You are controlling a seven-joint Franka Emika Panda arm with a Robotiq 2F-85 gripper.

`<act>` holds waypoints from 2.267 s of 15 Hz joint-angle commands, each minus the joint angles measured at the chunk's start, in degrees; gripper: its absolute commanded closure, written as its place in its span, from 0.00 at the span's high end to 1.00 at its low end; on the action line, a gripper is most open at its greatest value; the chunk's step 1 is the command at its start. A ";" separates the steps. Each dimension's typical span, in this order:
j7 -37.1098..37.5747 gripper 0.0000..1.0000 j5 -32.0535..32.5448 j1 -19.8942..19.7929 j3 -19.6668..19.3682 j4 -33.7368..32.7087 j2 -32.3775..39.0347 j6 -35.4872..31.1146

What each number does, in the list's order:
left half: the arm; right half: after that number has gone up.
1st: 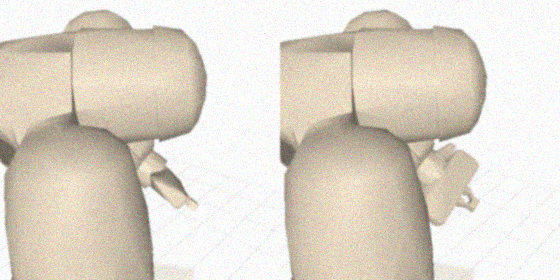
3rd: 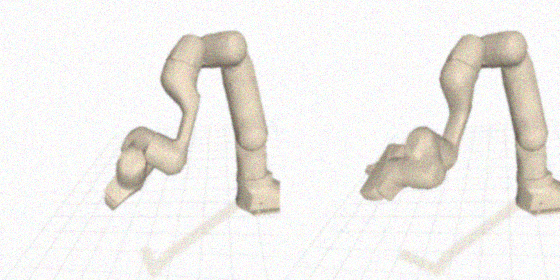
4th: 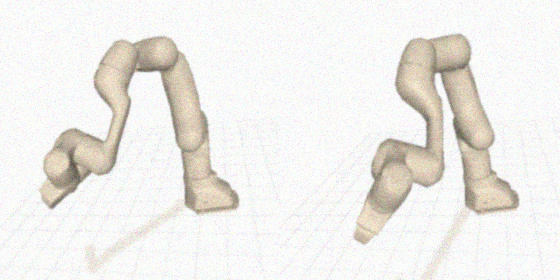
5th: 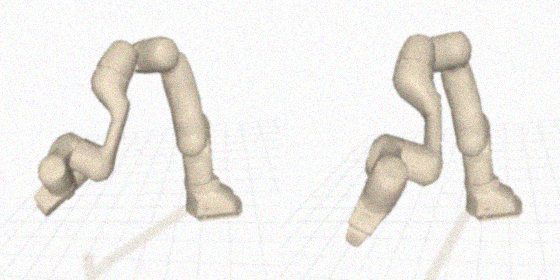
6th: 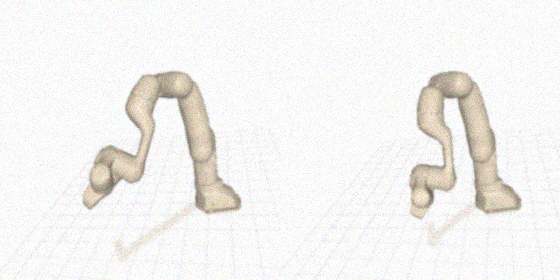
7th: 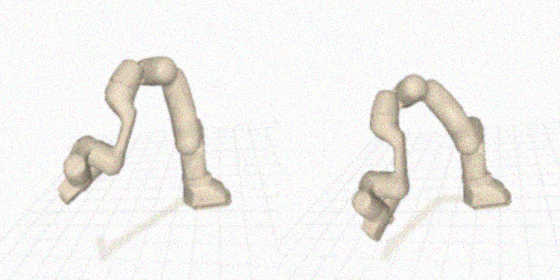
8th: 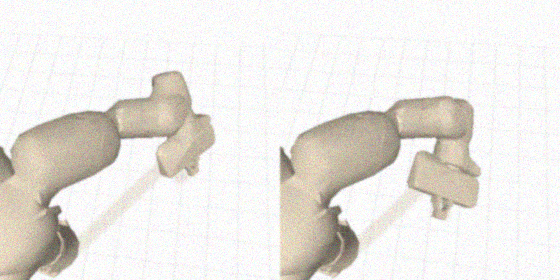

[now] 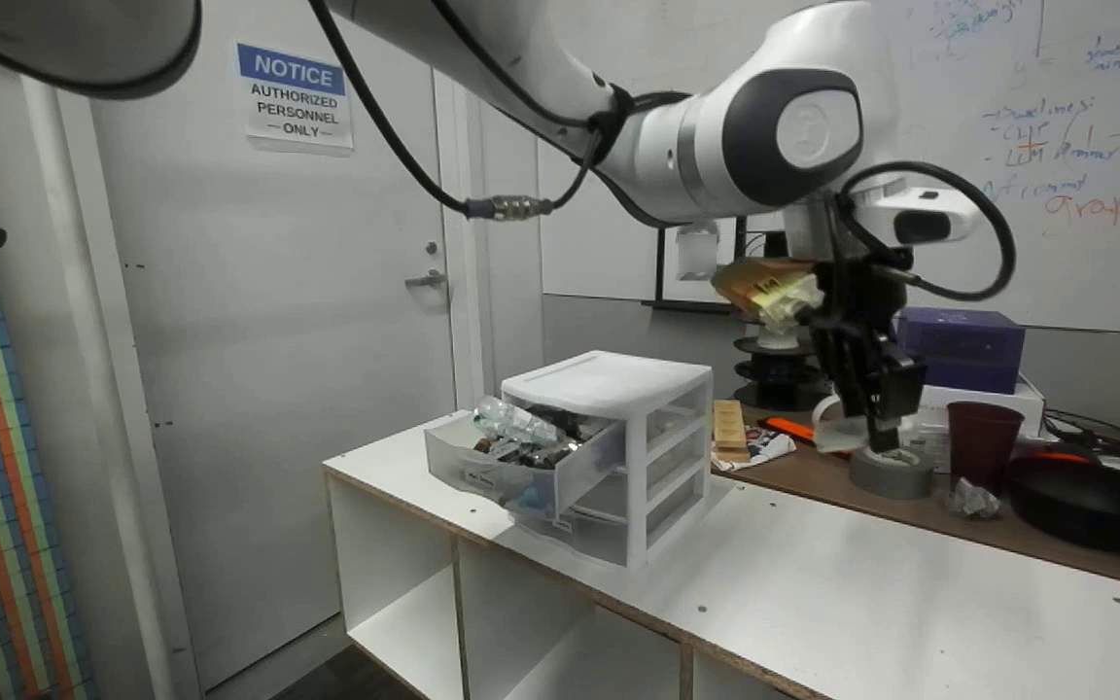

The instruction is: Put the objects in the top drawer of the cabinet and close it

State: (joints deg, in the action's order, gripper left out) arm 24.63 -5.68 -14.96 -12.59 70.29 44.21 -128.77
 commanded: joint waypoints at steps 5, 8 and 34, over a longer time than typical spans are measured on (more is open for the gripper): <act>-5.90 0.15 1.80 3.06 0.03 23.33 -24.12 0.38; -11.12 0.15 3.13 4.35 1.08 31.42 -31.48 -0.31; -9.16 0.15 15.88 14.32 9.66 62.90 -44.57 -16.08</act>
State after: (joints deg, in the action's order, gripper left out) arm 12.78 7.54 -0.30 -2.43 129.50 3.49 -143.04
